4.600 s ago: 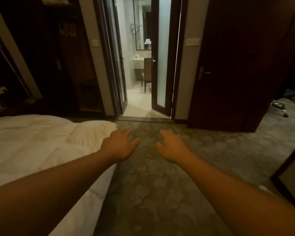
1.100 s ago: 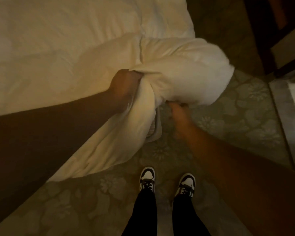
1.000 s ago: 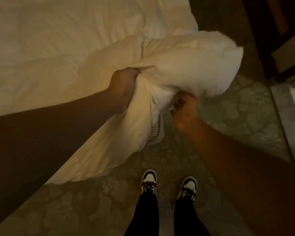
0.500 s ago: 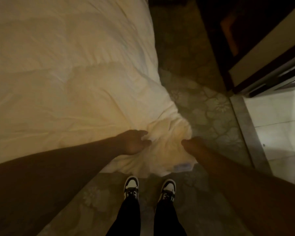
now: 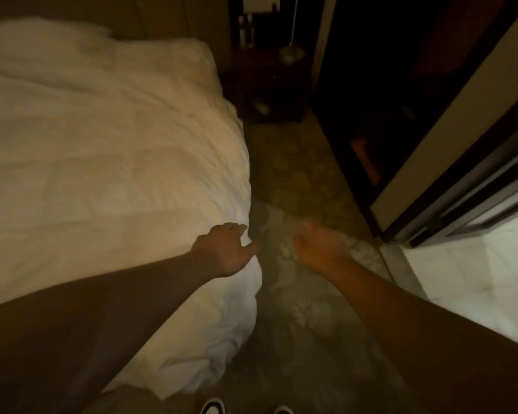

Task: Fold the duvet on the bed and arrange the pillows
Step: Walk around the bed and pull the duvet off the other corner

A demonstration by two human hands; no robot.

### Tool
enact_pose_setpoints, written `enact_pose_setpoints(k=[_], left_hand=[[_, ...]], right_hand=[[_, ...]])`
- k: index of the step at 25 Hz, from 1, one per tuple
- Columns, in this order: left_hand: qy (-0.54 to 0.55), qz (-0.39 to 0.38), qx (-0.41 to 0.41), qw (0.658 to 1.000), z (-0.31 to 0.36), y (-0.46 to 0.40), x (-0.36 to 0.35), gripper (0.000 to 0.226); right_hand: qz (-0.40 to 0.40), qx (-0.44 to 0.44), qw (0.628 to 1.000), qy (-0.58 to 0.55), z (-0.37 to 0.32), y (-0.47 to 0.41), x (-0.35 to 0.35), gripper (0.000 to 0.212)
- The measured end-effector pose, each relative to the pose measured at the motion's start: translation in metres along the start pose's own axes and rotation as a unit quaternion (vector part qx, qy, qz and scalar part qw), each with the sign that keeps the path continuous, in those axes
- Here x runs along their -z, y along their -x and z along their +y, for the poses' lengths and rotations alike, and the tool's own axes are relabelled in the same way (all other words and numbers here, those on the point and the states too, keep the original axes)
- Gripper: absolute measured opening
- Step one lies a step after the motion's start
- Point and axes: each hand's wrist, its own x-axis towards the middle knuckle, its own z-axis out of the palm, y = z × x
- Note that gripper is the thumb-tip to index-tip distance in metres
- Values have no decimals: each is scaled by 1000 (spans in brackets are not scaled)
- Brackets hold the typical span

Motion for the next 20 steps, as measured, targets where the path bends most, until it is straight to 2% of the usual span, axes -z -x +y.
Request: enact_pose_setpoints(k=[4, 10, 16, 20], left_hand=[[-7, 69, 6, 998, 43, 1, 67, 76], [-15, 139, 5, 990, 70, -13, 155, 79], [-8, 199, 29, 980, 53, -84, 230, 81], [19, 203, 52, 978, 29, -146, 280, 82]], right_hand=[[29, 50, 998, -3, -21, -14, 83, 63], [82, 116, 990, 26, -68, -47, 170, 63], [83, 158, 982, 64, -130, -129, 216, 65], [81, 182, 976, 87, -184, -206, 244, 64]])
